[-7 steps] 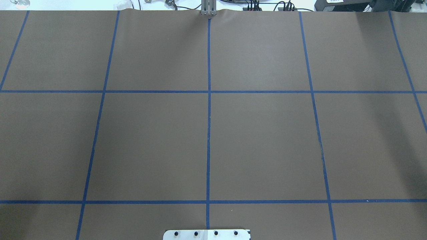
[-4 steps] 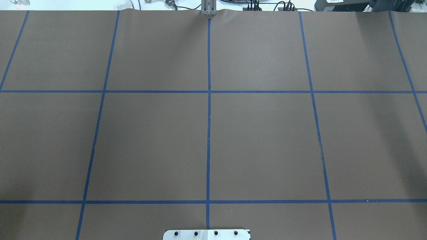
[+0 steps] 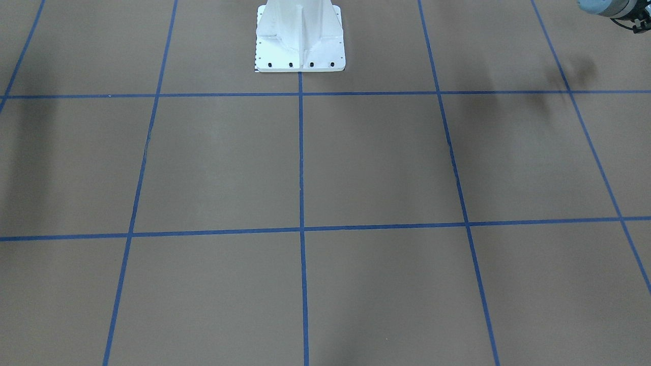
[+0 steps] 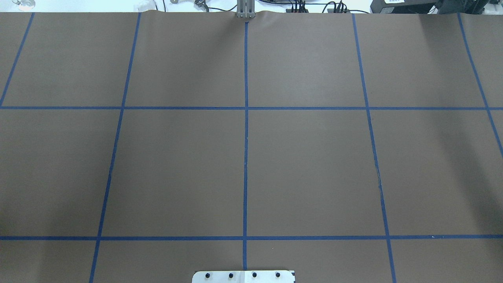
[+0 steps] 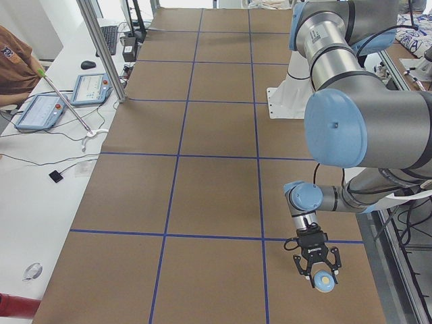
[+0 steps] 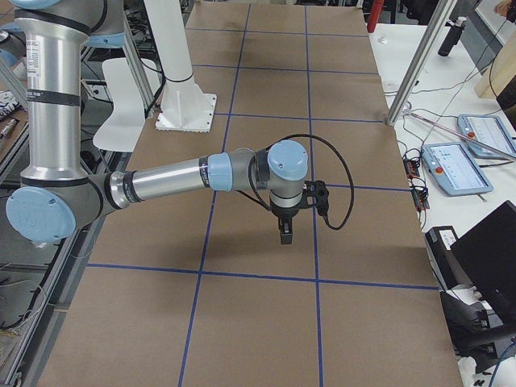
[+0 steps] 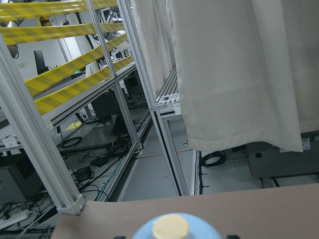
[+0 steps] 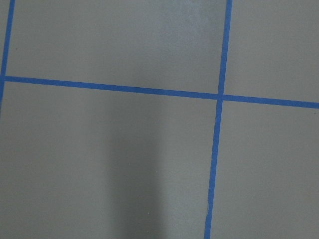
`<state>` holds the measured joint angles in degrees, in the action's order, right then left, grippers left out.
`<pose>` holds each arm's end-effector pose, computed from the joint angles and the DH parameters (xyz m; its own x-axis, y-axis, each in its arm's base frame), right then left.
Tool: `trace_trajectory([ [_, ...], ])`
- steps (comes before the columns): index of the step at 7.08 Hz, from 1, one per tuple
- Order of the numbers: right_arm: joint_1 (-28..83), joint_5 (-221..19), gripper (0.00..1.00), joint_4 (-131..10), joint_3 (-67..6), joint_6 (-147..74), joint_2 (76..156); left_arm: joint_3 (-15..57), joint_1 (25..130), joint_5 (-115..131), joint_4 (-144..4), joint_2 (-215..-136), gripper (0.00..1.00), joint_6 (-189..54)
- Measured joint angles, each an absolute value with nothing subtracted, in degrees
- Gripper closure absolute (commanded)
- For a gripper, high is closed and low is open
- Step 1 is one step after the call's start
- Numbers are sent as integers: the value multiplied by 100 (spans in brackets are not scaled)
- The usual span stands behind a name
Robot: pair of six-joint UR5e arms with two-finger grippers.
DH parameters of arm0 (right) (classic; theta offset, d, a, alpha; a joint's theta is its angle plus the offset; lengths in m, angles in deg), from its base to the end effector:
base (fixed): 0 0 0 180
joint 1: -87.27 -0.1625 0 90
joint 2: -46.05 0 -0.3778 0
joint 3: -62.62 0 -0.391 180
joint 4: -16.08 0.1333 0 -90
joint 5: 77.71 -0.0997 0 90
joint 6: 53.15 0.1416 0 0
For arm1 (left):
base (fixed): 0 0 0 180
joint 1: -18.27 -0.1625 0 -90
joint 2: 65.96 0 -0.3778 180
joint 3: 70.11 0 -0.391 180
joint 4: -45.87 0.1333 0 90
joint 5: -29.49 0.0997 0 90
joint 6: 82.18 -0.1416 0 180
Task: Place and press bell with both arms
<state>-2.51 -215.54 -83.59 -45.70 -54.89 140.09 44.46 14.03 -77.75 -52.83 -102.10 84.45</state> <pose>0.0266 -0.4594 0.5297 0.6707 -0.0924 0.7360 0.0242 0.9944 0.1028 0.0882 -0.0850 0.7383 0.1834 -0.9181 0.3512 0.9160 0.2894 0.2780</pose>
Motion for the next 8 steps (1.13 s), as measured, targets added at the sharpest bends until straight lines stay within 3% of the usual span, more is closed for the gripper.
trace_trajectory([
  [2, -248, -21543, 0, -8359, -4543, -5483, 13973, 5193, 1745, -7759, -4472, -10061, 100, 7436],
  [5, -244, -21523, 0, -8365, -4489, -5482, 13938, 5533, 2057, -7730, -4011, -10202, 100, 6507],
  [6, -241, -21513, 0, -8362, -4461, -5482, 13903, 5554, 2125, -7745, -3700, -10572, 100, 6350],
  [8, -239, -21502, 0, -8359, -4415, -5482, 13840, 5531, 2813, -7691, -2428, -12037, 100, 5789],
])
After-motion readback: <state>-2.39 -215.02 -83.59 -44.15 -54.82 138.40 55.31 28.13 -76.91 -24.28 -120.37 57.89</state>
